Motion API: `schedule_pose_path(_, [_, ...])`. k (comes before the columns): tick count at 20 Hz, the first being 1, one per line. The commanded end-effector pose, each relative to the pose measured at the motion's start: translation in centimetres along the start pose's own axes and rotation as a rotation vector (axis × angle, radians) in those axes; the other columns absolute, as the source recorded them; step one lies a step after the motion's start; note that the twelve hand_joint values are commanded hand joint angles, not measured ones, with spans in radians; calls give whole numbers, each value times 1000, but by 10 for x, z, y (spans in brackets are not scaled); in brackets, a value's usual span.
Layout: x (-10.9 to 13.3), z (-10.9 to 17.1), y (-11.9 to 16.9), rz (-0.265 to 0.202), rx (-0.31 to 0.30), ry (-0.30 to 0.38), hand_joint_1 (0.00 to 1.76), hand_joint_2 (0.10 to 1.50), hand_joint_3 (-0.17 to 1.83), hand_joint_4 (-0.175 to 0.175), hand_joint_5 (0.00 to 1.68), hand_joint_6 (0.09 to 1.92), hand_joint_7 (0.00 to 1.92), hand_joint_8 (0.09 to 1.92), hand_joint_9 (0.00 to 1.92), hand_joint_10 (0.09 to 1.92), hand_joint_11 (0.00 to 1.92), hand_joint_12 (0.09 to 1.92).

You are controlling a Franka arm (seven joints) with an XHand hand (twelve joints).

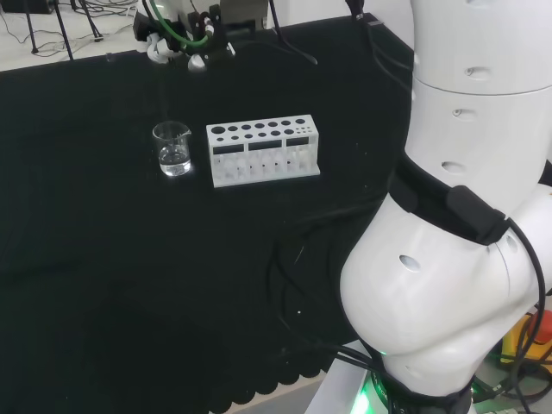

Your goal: Put the glass rod back on the white test tube rack.

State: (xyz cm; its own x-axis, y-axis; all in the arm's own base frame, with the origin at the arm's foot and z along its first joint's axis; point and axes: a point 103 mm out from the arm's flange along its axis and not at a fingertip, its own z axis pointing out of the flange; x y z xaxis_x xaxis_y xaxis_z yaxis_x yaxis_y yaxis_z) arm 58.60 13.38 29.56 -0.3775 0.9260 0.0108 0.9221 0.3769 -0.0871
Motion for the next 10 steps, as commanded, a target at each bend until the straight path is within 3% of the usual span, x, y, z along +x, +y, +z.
schedule_pose_path(1, [8,0,9,2,7,-9,1366,1191,0,-175,729,922,765,1359,919,1435,1557,748])
schedule_pose_path(10, [6,-24,0,15,-30,-1,1366,1191,0,-175,729,922,766,1359,919,1436,1556,749])
